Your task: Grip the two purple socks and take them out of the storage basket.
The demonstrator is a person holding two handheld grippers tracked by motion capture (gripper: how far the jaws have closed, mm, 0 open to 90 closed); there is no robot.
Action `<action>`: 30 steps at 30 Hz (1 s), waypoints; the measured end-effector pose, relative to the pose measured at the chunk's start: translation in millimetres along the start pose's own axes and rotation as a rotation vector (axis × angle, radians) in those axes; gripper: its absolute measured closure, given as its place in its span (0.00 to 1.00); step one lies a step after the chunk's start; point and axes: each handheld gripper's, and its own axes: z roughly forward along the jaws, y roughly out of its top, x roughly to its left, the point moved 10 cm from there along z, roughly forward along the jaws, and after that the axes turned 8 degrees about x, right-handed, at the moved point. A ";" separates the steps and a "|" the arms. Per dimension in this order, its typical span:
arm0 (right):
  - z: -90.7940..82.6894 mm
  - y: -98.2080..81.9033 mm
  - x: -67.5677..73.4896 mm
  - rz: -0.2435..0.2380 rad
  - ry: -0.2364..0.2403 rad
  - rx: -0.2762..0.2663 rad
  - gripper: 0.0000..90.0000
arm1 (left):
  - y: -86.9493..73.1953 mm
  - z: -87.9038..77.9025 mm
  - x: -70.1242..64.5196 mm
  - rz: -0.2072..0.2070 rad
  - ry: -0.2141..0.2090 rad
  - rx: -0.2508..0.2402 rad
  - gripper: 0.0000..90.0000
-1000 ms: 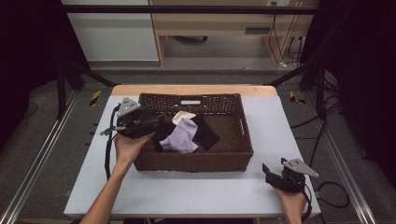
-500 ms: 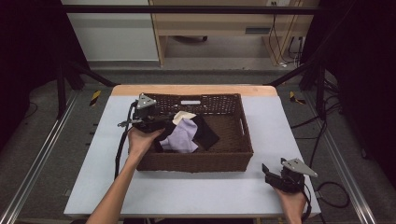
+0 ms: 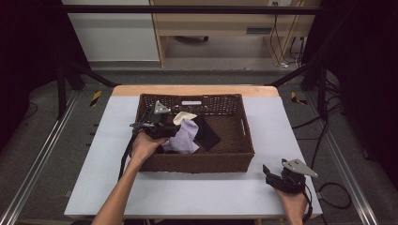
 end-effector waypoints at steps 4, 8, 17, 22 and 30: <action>0.5 -0.2 0.7 -0.012 -0.007 0.003 0.26 | -5.0 5.0 -3.0 0.012 -0.016 0.049 0.42; 1.0 -0.3 0.5 -0.014 -0.010 0.006 0.26 | -8.5 8.6 -4.5 0.015 -0.031 0.083 0.46; 1.9 -0.9 0.2 -0.013 -0.010 0.016 0.26 | -19.4 18.1 -13.9 0.030 -0.123 0.194 0.58; 2.0 -1.0 0.1 -0.013 -0.009 0.017 0.26 | -23.2 20.8 -18.0 0.053 -0.148 0.235 0.79; 2.1 -1.0 -0.1 -0.011 -0.009 0.017 0.26 | -13.1 11.2 -16.1 0.047 -0.154 0.130 0.97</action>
